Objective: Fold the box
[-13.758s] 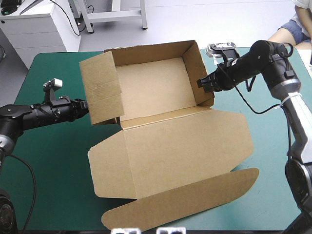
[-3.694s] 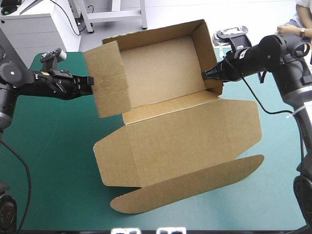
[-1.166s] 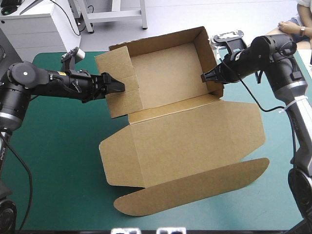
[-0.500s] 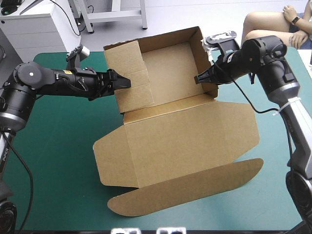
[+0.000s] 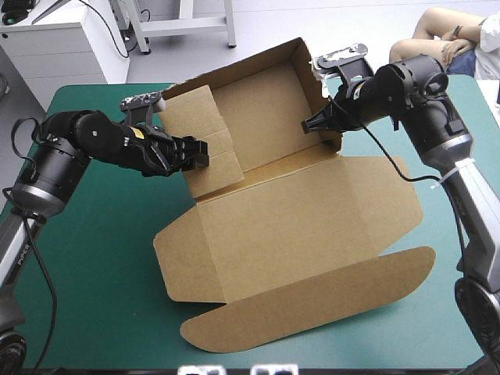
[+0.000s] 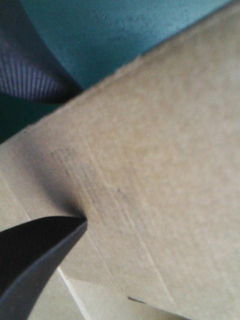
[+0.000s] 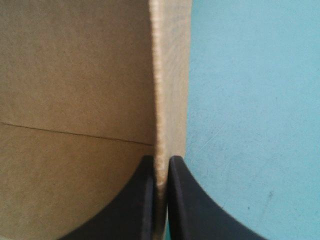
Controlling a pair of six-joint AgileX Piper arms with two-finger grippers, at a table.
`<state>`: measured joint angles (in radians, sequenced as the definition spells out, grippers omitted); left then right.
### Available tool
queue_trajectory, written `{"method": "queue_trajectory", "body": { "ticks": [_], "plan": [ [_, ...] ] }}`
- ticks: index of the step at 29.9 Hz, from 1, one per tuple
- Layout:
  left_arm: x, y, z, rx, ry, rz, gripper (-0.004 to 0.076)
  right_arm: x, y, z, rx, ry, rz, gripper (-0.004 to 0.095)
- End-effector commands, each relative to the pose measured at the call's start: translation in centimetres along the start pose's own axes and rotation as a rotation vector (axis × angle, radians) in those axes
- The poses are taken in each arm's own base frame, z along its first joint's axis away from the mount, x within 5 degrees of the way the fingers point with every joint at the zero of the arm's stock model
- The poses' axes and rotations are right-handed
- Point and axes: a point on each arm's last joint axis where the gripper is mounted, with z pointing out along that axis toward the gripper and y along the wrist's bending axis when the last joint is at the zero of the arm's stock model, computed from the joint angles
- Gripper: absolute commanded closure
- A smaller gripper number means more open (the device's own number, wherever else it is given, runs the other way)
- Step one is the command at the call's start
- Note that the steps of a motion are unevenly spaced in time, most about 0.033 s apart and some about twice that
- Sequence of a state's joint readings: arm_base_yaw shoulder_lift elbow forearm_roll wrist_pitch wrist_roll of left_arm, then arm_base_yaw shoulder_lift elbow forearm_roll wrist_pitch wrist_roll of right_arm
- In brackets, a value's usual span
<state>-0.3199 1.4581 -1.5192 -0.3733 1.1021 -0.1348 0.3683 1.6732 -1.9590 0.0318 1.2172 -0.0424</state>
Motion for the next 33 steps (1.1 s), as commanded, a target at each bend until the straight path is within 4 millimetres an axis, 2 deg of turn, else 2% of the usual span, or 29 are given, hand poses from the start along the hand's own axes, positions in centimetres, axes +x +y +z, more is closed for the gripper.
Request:
{"method": "queue_trajectory", "body": {
  "ticks": [1, 6, 11, 18, 24, 33],
  "plan": [
    [-0.1, -1.5, -1.7, -0.056, -0.116, 0.007, 0.0272, -1.2, 1.0, -3.3, -0.007, -0.154, -0.015, 0.0920],
    [0.0, -1.4, -1.6, -0.181, -0.163, -0.042, 0.0272, -1.2, 2.0, -3.3, -0.001, -0.156, -0.038, 0.0920],
    [-0.4, -1.7, -1.2, -0.158, -0.195, -0.069, 0.0272, -1.2, 2.9, -3.4, -0.017, -0.163, -0.044, 0.0920],
    [-0.6, -1.2, 0.2, -0.197, -0.158, -0.064, 0.0272, -1.3, 2.9, -4.2, -0.028, -0.160, -0.031, 0.0920],
    [-0.5, -1.1, 0.0, -0.211, -0.153, -0.037, 0.0272, -1.6, 2.7, -5.3, -0.001, -0.180, -0.038, 0.0920],
    [-0.7, -1.1, 0.3, -0.206, -0.165, -0.024, 0.0272, -1.6, 2.9, -5.6, -0.026, -0.181, -0.031, 0.0920]
  ]
}}
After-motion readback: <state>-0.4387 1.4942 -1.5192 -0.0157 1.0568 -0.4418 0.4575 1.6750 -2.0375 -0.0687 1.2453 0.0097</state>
